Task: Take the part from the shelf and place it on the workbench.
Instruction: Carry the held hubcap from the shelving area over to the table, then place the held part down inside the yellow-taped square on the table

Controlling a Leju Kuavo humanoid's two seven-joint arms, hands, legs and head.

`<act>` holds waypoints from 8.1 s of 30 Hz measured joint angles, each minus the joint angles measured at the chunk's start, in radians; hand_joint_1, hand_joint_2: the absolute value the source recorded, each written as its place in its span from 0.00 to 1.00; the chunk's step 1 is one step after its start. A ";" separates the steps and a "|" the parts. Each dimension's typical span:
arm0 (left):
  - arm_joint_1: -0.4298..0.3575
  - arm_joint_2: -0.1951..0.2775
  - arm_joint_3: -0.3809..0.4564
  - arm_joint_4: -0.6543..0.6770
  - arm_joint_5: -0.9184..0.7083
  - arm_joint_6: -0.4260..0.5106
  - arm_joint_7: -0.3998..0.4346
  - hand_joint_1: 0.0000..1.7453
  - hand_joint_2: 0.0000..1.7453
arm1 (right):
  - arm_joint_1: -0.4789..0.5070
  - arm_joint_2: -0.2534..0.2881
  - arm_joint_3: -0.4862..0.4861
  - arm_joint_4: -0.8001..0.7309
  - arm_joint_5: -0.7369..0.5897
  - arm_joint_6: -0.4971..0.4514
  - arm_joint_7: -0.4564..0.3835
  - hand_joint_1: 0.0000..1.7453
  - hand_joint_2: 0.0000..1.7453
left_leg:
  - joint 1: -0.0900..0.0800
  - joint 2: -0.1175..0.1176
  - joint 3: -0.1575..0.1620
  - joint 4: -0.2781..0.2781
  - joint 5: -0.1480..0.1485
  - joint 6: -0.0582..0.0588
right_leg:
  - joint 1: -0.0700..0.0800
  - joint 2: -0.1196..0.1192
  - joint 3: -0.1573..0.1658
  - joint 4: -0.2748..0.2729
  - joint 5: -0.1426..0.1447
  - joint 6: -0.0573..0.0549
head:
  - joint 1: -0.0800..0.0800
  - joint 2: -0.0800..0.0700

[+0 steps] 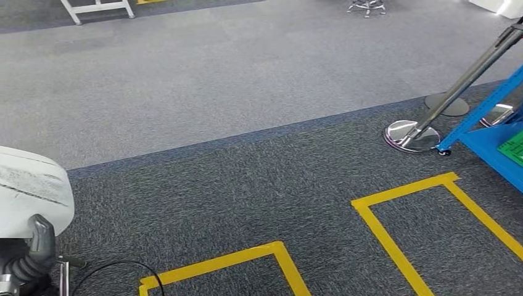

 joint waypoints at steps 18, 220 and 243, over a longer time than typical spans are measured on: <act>-0.018 -0.009 -0.006 -0.004 -0.045 0.170 -0.104 1.00 1.00 | 0.030 -0.148 0.283 -0.020 -0.216 -0.220 -0.010 0.00 1.00 | 0.003 -0.143 -0.033 0.042 -0.017 -0.006 | -0.010 0.160 -0.036 -0.004 0.038 -0.025 | 0.006 0.000; -0.175 0.118 0.108 0.066 -0.327 -0.184 0.405 1.00 1.00 | -0.274 -0.673 1.381 -0.133 -1.296 -0.748 -0.443 0.00 1.00 | 0.003 -0.042 -0.029 0.011 0.008 -0.014 | -0.005 0.127 -0.072 0.030 0.028 -0.036 | 0.011 0.000; -0.531 0.280 -0.011 0.501 -0.562 -0.533 0.587 0.00 1.00 | -0.296 -0.631 1.317 -0.039 -1.103 -0.619 -0.319 0.00 0.00 | 0.002 -0.042 -0.031 0.011 0.014 -0.001 | -0.006 0.127 -0.072 0.020 0.039 -0.003 | 0.010 0.000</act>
